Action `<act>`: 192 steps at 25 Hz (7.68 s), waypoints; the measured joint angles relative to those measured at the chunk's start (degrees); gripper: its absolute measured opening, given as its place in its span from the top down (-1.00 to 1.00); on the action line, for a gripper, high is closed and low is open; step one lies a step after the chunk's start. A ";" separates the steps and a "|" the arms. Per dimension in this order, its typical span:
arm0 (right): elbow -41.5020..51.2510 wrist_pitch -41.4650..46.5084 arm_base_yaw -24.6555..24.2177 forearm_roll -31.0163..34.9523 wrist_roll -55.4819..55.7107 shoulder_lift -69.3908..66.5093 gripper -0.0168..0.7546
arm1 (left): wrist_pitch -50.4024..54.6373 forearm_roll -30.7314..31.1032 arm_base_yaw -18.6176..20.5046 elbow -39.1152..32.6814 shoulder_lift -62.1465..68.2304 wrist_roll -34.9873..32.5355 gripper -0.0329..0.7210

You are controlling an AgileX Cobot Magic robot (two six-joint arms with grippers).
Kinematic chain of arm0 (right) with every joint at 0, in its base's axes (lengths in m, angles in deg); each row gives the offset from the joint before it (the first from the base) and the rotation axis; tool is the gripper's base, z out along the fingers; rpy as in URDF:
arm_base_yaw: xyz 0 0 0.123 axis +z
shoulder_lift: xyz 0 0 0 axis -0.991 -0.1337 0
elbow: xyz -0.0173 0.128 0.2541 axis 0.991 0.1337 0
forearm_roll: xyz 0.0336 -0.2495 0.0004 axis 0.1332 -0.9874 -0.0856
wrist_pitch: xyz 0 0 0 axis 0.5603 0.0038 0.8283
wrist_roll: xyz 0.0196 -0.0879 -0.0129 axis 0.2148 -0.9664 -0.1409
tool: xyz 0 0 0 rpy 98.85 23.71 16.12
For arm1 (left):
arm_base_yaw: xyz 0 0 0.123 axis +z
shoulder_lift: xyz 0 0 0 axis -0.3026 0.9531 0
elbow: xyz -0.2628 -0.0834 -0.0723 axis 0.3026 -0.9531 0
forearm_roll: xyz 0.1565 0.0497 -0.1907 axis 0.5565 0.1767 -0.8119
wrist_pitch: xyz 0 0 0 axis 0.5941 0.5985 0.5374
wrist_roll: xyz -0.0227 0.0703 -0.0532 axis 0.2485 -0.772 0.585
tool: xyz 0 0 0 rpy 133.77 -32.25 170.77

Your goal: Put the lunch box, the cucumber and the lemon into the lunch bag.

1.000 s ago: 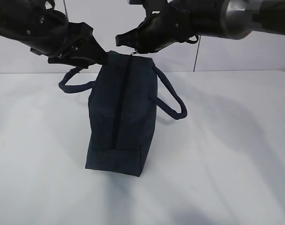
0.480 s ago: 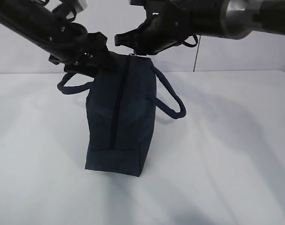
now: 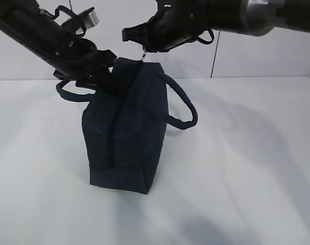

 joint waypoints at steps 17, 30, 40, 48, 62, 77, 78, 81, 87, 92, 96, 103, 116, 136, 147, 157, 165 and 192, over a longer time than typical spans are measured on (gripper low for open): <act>-0.33 2.02 0.10 1.45 -0.60 0.00 0.99 | 6.70 6.00 -2.28 0.81 -0.40 -2.62 0.92; -0.47 2.02 0.21 1.13 -0.82 -3.54 0.99 | 10.80 8.71 -2.48 0.61 -3.15 -2.72 0.92; -0.52 2.49 0.21 1.05 -2.34 -5.46 0.99 | 11.72 8.96 -2.56 0.50 -3.15 -2.72 0.92; -0.97 5.05 0.00 5.00 -2.47 -6.65 0.99 | 12.89 9.84 -2.62 0.39 -3.15 -2.72 0.92; -1.07 8.41 -0.68 11.71 -2.49 -7.01 0.99 | 14.29 10.66 -2.70 0.39 -3.15 -2.72 0.92; -1.20 9.45 -1.67 14.11 -2.59 -7.75 0.99 | 13.99 10.66 -2.70 0.39 -3.15 -2.72 0.92; -1.20 9.58 -1.67 14.32 -2.59 -7.75 0.99 | 13.99 10.66 -2.70 0.39 -3.15 -2.72 0.92; -1.41 10.71 -1.90 16.09 -3.45 -7.75 0.99 | 13.99 10.66 -2.70 0.39 -3.15 -2.72 0.92; -3.93 14.93 -2.24 21.45 -8.64 -8.08 0.99 | 14.49 10.66 -2.70 0.39 -3.27 -2.72 0.92; -6.42 18.82 -2.34 24.78 -12.65 -8.25 0.99 | 14.51 11.00 -2.70 0.39 -3.38 -2.84 0.92; -7.28 20.00 -2.34 25.68 -14.95 -8.47 0.99 | 14.51 11.08 -2.70 0.39 -3.38 -2.84 0.92; -7.37 19.89 -2.72 27.01 -15.32 -10.81 0.99 | 14.40 11.25 -2.70 0.39 -3.38 -3.17 0.92; -8.15 20.96 -3.70 28.19 -16.15 -11.96 0.99 | 14.19 11.70 -2.70 0.39 -3.38 -3.30 0.92; -17.97 32.86 -3.99 26.18 -18.91 -12.66 -0.05 | 15.06 11.22 -2.89 0.39 -3.38 -3.53 0.92; -32.17 46.03 -4.09 18.72 -18.79 -12.76 -0.18 | 17.16 14.05 -2.89 0.88 -3.38 1.68 0.44; -32.56 46.97 -5.26 16.48 -19.45 -7.01 -0.18 | 18.70 18.05 -2.89 10.01 -4.97 7.17 -0.10; -23.18 47.20 -5.38 15.52 -23.98 3.17 -0.18 | 19.12 14.33 -3.15 10.44 -12.72 12.02 -0.08; 3.11 47.32 -5.99 1.68 -25.46 21.80 -0.18 | 19.40 28.04 -19.07 10.67 -3.04 22.56 -0.03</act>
